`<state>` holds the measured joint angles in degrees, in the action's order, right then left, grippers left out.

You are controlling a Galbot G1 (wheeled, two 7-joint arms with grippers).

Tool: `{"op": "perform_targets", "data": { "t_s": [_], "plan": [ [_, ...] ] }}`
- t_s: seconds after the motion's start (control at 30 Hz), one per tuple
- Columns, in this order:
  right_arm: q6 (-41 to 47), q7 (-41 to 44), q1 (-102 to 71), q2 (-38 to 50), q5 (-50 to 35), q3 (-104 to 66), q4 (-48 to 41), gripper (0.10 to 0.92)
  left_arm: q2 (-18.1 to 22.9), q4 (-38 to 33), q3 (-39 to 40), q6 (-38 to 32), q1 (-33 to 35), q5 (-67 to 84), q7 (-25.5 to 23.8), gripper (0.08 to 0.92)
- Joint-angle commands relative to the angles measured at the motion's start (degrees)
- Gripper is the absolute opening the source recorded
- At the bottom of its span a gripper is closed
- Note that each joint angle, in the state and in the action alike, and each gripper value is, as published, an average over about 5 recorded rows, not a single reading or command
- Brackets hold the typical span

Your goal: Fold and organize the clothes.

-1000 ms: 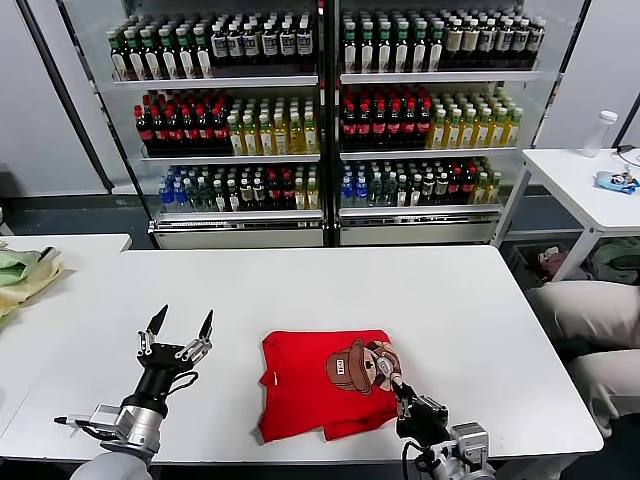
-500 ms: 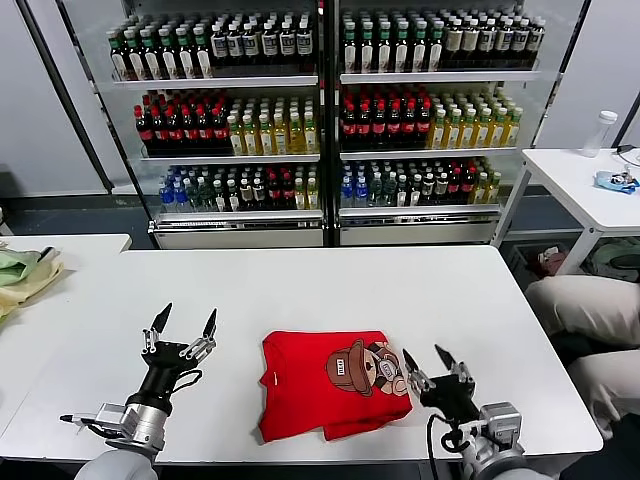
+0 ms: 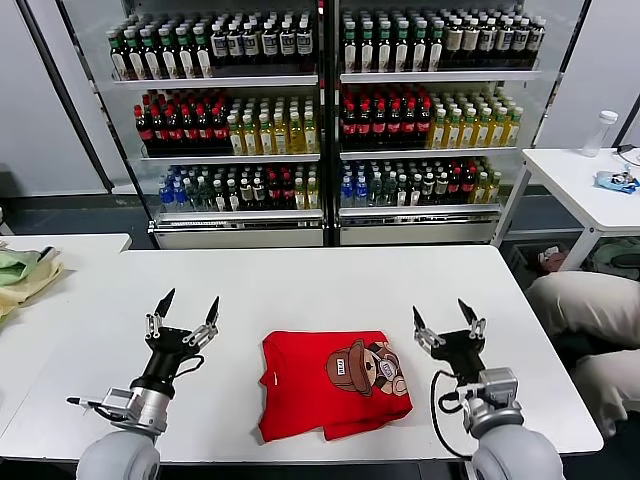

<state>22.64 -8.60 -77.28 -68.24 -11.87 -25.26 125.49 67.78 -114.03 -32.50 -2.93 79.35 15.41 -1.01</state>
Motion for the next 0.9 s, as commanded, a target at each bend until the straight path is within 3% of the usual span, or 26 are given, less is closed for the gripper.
{"op": "perform_targets", "data": {
  "t_s": [0.03, 0.63, 0.9],
  "plan": [
    [-4.93, 1.41, 9.51, -0.92, 4.68, 0.21, -8.91, 0.823, -0.16, 3.86, -1.51, -3.08, -4.44, -0.76, -1.80, 0.823],
    [-5.83, 3.34, 7.80, -0.72, 11.20, -2.35, -7.49, 0.823, 1.98, 2.20, -2.19, -2.78, -1.49, -1.56, -3.04, 0.823],
    [-9.78, 3.96, 4.45, -1.08, 14.08, -6.88, -7.48, 0.823, 0.93, 2.54, -0.39, -3.23, -0.82, -8.66, 0.65, 0.823]
  ]
}}
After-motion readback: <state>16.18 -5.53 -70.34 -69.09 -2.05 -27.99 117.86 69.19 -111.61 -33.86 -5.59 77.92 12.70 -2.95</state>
